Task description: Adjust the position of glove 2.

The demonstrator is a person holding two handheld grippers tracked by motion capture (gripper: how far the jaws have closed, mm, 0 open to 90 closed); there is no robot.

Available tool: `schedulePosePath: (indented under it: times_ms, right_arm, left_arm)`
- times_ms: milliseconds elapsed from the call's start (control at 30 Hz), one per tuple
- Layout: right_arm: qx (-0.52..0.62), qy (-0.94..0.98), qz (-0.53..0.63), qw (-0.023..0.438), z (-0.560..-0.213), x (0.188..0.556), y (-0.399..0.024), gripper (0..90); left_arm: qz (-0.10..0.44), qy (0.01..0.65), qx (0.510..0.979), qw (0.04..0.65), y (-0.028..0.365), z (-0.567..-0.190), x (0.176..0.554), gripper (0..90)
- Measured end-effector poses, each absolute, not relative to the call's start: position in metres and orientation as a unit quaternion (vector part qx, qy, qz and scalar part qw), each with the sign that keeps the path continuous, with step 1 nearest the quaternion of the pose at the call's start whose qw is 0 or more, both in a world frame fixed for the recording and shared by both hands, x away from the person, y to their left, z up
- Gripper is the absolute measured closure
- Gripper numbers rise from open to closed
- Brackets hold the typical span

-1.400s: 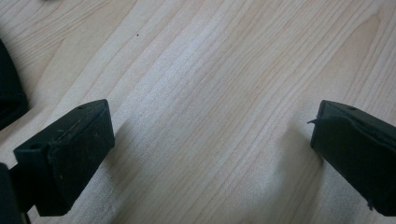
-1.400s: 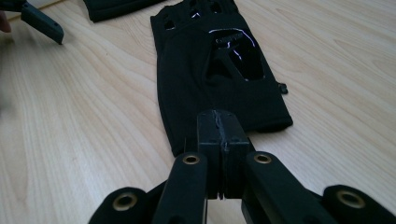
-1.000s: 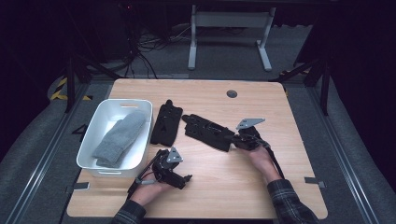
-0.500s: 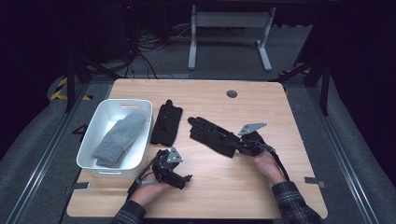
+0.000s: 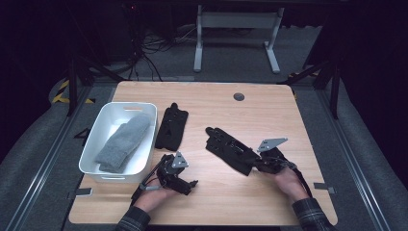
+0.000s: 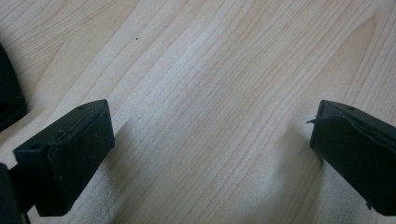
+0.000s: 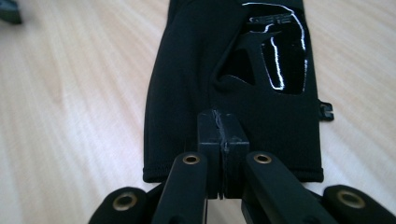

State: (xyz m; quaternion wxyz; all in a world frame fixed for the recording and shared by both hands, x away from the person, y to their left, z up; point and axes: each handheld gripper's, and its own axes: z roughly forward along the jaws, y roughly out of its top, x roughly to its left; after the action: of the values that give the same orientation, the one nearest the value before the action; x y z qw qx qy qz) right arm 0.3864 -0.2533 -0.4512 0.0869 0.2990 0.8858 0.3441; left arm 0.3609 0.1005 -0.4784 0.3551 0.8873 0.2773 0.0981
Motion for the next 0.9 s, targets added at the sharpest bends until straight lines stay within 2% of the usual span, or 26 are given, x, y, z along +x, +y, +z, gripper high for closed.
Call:
schedulePosePath:
  times_ms: [333,667,900]
  right_arm:
    - [0.274,0.895,0.346,0.065,-0.451,0.358,-0.251,89.7]
    - [0.217,0.911,0.35,0.031,-0.453,0.332,-0.227,89.7]
    - [0.225,0.896,0.377,0.062,-0.443,0.338,-0.229,89.7]
  left_arm:
    - [0.098,0.277,0.887,0.355,0.101,-0.478,0.361,0.2]
    - [0.098,0.277,0.887,0.356,0.1,-0.479,0.361,0.2]
    - [0.099,0.277,0.887,0.356,0.1,-0.479,0.361,0.2]
